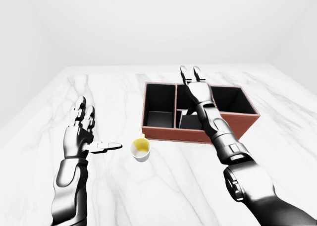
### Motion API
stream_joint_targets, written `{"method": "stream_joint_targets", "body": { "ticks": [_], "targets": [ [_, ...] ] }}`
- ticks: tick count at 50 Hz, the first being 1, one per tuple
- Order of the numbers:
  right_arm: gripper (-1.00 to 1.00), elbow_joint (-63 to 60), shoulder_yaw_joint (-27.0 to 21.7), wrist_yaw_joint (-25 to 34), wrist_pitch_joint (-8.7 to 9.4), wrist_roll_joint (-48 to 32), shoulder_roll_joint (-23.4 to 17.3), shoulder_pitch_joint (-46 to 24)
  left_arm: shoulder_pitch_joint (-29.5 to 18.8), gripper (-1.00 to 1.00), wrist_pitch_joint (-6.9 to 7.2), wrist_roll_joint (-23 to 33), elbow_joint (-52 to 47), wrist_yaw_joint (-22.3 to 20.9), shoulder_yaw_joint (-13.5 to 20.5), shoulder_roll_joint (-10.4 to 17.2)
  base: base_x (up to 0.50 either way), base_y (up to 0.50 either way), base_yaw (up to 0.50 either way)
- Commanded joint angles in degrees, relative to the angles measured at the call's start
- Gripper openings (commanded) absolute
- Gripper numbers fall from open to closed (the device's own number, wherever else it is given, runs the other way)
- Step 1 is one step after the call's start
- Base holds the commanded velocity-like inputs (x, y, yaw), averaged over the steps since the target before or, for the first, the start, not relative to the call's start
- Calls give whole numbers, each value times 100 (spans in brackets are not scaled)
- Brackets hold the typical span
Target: Pick up the book and place it in the caddy.
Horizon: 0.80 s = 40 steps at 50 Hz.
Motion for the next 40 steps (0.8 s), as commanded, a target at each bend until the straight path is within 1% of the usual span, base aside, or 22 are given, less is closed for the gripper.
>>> {"method": "stream_joint_targets", "body": {
  "ticks": [1, 3, 5, 6, 9, 10, 11, 12, 14, 15, 17, 18, 21, 23, 24, 29, 30, 31, 32, 35, 38, 40],
  "targets": [
    [100, -3795, -285, 1895, 0, 435, -66, 1522, -32, 100, 0, 43, -252, 57, -87, -34, 0, 0, 0],
    [100, -4928, -431, 2465, 0, 693, -44, 2011, -38, 100, 0, 42, -379, 79, -103, -43, 0, 0, 0],
    [100, -5441, -499, 2699, 60, 836, -37, 2215, -41, 100, 0, 53, -431, 91, -115, -55, 0, 0, 0],
    [100, -6057, -569, 2999, 147, 1039, 11, 2472, -32, 100, 0, 60, -521, 111, -136, -70, 0, 0, 0],
    [100, -6924, -650, 3393, 318, 1421, 79, 2853, -10, 100, 0, 44, -749, 141, -139, -94, 0, 0, 0],
    [100, -7460, -711, 3606, 407, 1654, 132, 3110, 1, 100, 0, 18, -919, 176, -128, -105, 0, 0, 0],
    [100, -7676, -724, 3690, 458, 1768, 146, 3224, 10, 100, 0, 15, -997, 185, -124, -112, 0, 0, 0],
    [100, -7970, -751, 3819, 547, 1931, 186, 3379, 29, 100, 0, 8, -1114, 198, -119, -123, 0, 0, 0],
    [100, -8327, -792, 3912, 627, 2133, 201, 3579, 66, 100, 0, -14, -1299, 210, -98, -146, 0, 0, 0],
    [100, -8615, -831, 4020, 701, 2320, 236, 3727, 102, 100, 0, -30, -1427, 212, -82, -160, 0, 0, 0],
    [100, -9310, -955, 4241, 989, 2725, 321, 4008, 176, 100, 0, -64, -1687, 217, -36, -194, 0, 0, 0],
    [100, -9473, -996, 4246, 1000, 2856, 319, 4077, 195, 100, 0, -67, -1755, 215, -20, -208, 0, 0, 0],
    [100, -10197, -1250, 4306, 1000, 3507, 367, 4456, 309, 100, 0, -138, -2122, 223, 64, -271, 0, 0, 0],
    [100, -10425, -1397, 4264, 1000, 3780, 348, 4621, 364, 100, 0, -164, -2311, 216, 111, -304, 0, 0, 0],
    [100, -10583, -1512, 4273, 1000, 3977, 360, 4744, 409, 100, 0, -93, -2418, 229, 129, -324, 0, 0, 0],
    [100, -10830, -2006, 4160, 1000, 4611, 416, 5221, 603, 100, 0, -225, -3002, 171, 282, -451, 0, 0, 0],
    [100, -10850, -2233, 4127, 1000, 4865, 459, 5372, 683, 100, 0, -289, -3187, 156, 340, -500, 0, 0, 0],
    [100, -10848, -2249, 4126, 1000, 4883, 463, 5382, 685, 100, 0, -285, -3200, 146, 347, -510, 0, 0, 0],
    [100, -10843, -2447, 4096, 967, 5084, 488, 5466, 743, 100, 0, -304, -3315, 130, 388, -548, 0, 0, 0],
    [100, -10848, -2788, 4108, 808, 5432, 541, 5624, 834, 100, 0, -337, -3508, 81, 465, -628, 0, 0, 0],
    [100, -10808, -3021, 4133, 577, 5690, 660, 5811, 898, 100, 0, -395, -3680, 52, 541, -694, 0, 0, 0],
    [100, -10667, -3132, 4149, 203, 5831, 810, 6036, 975, 100, 0, -447, -3858, 33, 588, -755, 0, 0, 0]
  ]
}}
